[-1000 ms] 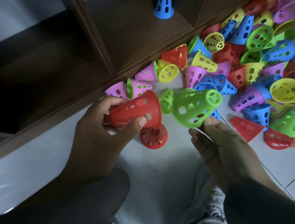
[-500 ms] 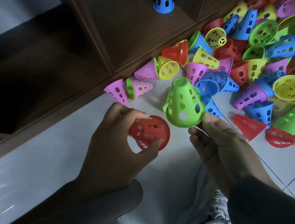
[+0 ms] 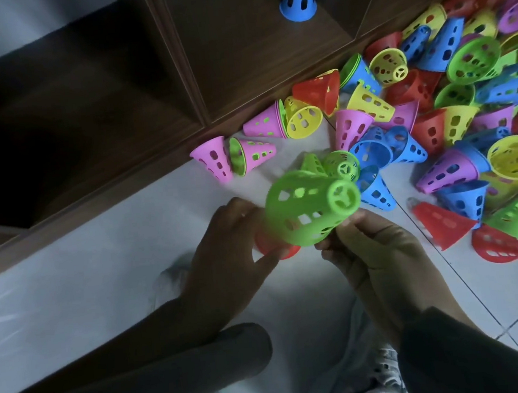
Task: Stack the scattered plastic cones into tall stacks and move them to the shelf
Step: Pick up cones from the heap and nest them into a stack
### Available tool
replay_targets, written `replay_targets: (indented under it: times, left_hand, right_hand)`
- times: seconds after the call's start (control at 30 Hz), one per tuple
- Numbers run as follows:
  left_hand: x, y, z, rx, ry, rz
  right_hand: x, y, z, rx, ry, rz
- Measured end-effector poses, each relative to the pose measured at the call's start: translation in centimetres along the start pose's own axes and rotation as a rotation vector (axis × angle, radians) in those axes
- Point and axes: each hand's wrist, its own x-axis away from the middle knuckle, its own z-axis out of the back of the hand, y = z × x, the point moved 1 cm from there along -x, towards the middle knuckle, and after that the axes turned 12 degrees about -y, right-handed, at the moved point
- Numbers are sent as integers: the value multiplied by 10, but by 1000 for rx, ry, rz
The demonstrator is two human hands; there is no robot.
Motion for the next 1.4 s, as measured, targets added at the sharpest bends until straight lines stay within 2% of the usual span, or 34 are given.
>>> replay_targets:
  times: [0.2, 0.37, 0.5, 0.63, 0.83, 1.03, 1.27, 1.4]
  left_hand:
    - [-3, -38, 8, -18, -85, -60]
    - [-8, -63, 28, 72, -148, 21]
    - [-20, -73, 37, 79, -113, 43]
    - [-41, -82, 42, 31, -37, 74]
    - [-77, -109, 39, -75, 52, -31]
    - [-91, -122, 37, 46, -14, 59]
    - [-79, -117, 42, 209, -21, 177]
    - [-67, -109, 46, 348, 13, 208]
  right_hand:
    - [-8, 6, 0, 255, 34, -20]
    - [-16, 19, 2, 381, 67, -8]
    - [-22, 31, 3, 519, 105, -10]
    - [-29, 44, 8, 554, 181, -59]
    - [-35, 50, 11, 570, 207, -101]
    - [-43, 50, 22, 652, 227, -118]
    - [-78, 20, 40, 1039, 241, 65]
    - [-102, 14, 51, 969, 188, -8]
